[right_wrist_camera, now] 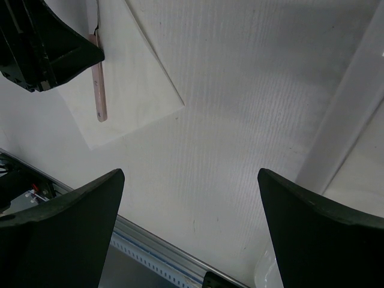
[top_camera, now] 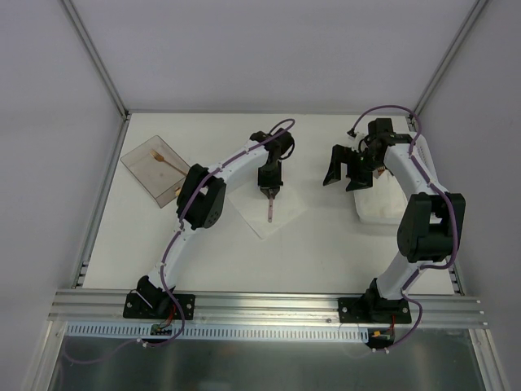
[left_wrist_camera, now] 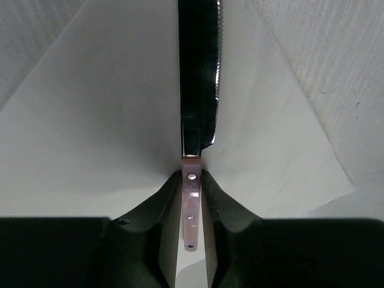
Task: Place the utensils on the paper napkin and roll it up
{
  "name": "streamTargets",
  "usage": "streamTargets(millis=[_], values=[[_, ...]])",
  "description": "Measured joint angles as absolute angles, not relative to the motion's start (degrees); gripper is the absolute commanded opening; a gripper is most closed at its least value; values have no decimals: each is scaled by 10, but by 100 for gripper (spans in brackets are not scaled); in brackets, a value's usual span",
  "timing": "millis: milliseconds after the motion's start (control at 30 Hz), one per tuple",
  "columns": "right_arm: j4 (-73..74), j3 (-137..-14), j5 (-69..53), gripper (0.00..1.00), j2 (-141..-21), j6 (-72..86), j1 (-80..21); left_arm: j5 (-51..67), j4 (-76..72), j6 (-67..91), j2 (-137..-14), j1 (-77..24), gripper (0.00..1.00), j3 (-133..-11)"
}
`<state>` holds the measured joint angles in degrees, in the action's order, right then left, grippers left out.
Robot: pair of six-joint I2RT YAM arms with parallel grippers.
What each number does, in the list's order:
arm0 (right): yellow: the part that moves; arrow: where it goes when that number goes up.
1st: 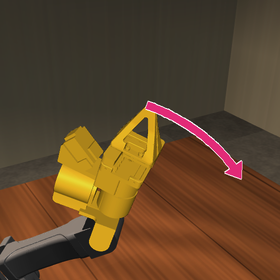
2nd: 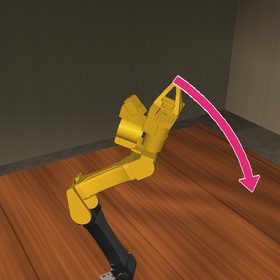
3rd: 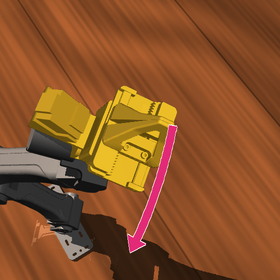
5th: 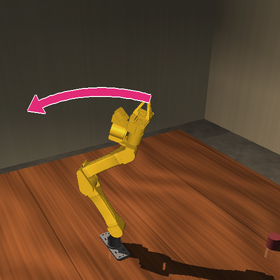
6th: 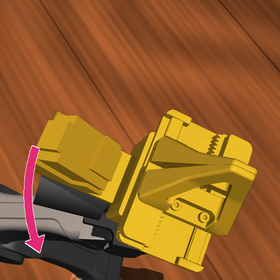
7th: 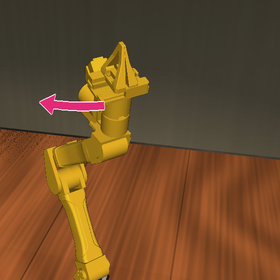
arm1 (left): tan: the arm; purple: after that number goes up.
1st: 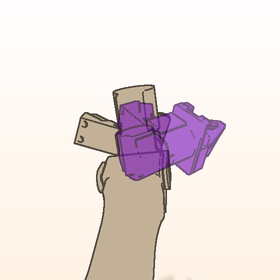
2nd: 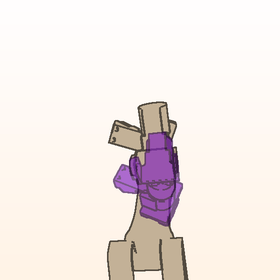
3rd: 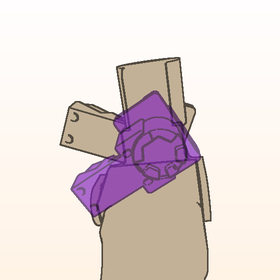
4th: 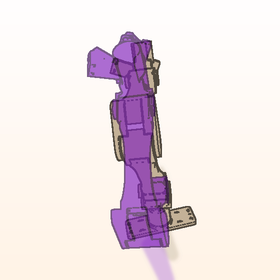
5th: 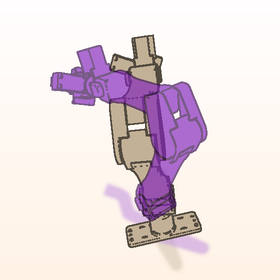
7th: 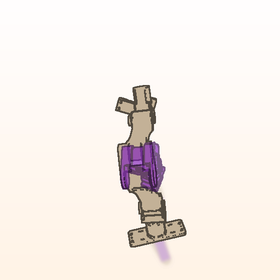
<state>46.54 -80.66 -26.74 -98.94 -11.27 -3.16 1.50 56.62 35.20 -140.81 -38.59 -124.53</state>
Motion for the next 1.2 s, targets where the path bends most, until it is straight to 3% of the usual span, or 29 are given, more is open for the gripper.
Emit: streamTargets(millis=[333,500,800,1000,1200], values=[[465,-807,-269,99,-989,-112,-31,17,547,356,-1393,-387,32,-1220],[466,-806,-270,99,-989,-112,-31,6,553,354,-1370,-387,46,-1203],[465,-806,-271,99,-989,-112,-30,-44,557,359,-1197,-366,45,-1197],[465,-802,-275,99,-989,-112,-30,-87,552,383,-1051,-234,44,-1145],[465,-802,-276,99,-989,-112,-29,-114,552,409,-1019,-57,41,-1101]])
